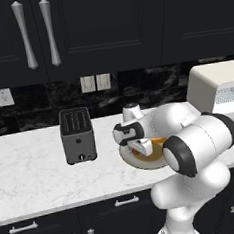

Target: Pick up the kebab skewer and baguette bread, and place them inside the toaster oven. Close the toaster oven door and start by setting the timer.

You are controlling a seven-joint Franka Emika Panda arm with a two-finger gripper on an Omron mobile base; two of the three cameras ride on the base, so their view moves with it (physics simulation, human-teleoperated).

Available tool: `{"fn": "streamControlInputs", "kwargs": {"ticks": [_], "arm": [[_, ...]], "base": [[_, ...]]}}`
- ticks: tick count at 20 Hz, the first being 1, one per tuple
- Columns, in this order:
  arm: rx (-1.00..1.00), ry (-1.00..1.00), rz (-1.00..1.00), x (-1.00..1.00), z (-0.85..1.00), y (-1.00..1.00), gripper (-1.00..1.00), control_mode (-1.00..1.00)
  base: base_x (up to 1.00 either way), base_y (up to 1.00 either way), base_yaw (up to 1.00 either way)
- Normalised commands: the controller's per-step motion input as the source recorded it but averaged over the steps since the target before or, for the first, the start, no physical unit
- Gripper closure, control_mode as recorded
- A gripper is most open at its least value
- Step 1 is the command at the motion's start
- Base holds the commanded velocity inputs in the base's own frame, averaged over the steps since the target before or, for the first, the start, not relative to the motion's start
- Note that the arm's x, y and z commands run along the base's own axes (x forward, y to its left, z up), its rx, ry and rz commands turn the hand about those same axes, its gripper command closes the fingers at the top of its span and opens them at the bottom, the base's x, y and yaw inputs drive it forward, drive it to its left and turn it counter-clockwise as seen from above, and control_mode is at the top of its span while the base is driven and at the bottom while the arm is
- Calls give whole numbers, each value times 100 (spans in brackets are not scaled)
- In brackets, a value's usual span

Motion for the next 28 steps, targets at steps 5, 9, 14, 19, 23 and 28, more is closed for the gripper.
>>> {"fn": "streamControlInputs", "kwargs": {"ticks": [5, 9, 14, 19, 23, 28], "arm": [[-9, 0, -11, 10, 0, 0, -100, -100], [-14, -1, -8, 1, -10, 0, -100, -100], [-12, -2, -2, 0, -12, 0, -100, -100], [-10, 0, -2, 0, -8, 0, -100, -100], [-8, 0, -2, 4, -4, 0, -100, -100], [-3, 0, 0, 10, 0, 0, -100, -100]], "base": [[0, 0, 0], [0, 0, 0], [0, 0, 0], [0, 0, 0], [0, 0, 0], [0, 0, 0]]}}
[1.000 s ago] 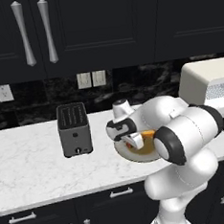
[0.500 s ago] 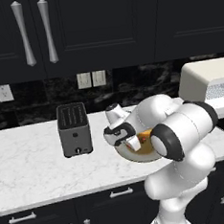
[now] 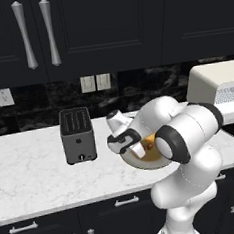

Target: Pick up the kebab skewer and baguette bread, and place them inside the toaster oven. Close the toaster oven door and start by setting the timer.

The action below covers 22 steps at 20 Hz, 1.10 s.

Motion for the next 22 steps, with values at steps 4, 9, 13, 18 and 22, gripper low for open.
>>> {"fn": "streamControlInputs", "kwargs": {"ticks": [4, 9, 13, 18, 22], "arm": [[-2, 0, 0, 19, 0, 0, -100, -100], [-1, 0, 0, 23, -5, 0, -100, -100], [0, 0, 0, 1, -22, -2, -100, -100], [0, 0, 0, 0, -12, -7, -100, -100], [0, 0, 0, 0, -2, -2, -100, -100]], "base": [[0, 0, 0], [0, 0, 0], [0, 0, 0], [0, 0, 0], [0, 0, 0]]}}
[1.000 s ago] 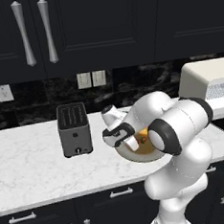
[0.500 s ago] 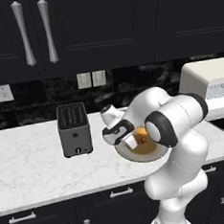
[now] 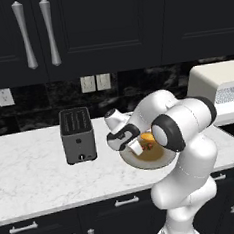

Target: Pick up the kebab skewer and baguette bread, and place them inside the toaster oven. Close the toaster oven door and start by setting the timer.

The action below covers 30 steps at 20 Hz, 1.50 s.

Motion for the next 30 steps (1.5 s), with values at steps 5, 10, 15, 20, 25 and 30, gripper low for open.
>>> {"fn": "streamControlInputs", "kwargs": {"ticks": [5, 10, 15, 20, 25, 30], "arm": [[0, 0, 0, 0, 0, 0, -100, -100], [0, 0, 0, 0, 0, -3, 100, -100], [0, 0, 0, 0, 0, 0, 100, -100], [0, 0, 0, 0, 0, 0, 100, -100], [0, 0, 0, -1, -6, 0, 100, -100], [1, 0, 0, 0, -45, 0, 100, -100]], "base": [[0, 0, 0], [0, 0, 0], [0, 0, 0], [0, 0, 0], [0, 0, 0], [0, 0, 0]]}}
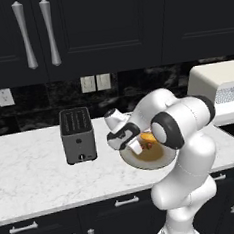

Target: Pick up the kebab skewer and baguette bread, and place them inside the toaster oven. Close the toaster oven door and start by setting the timer.

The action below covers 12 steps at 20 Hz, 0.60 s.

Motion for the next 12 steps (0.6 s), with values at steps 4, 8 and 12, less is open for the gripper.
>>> {"fn": "streamControlInputs", "kwargs": {"ticks": [4, 8, 12], "arm": [[1, 0, 0, -7, -28, -5, 100, -100], [0, 0, -3, -23, 33, -36, 100, -100], [0, 0, -4, 0, 57, -28, 100, -100]], "base": [[0, 0, 0], [0, 0, 0], [0, 0, 0]]}}
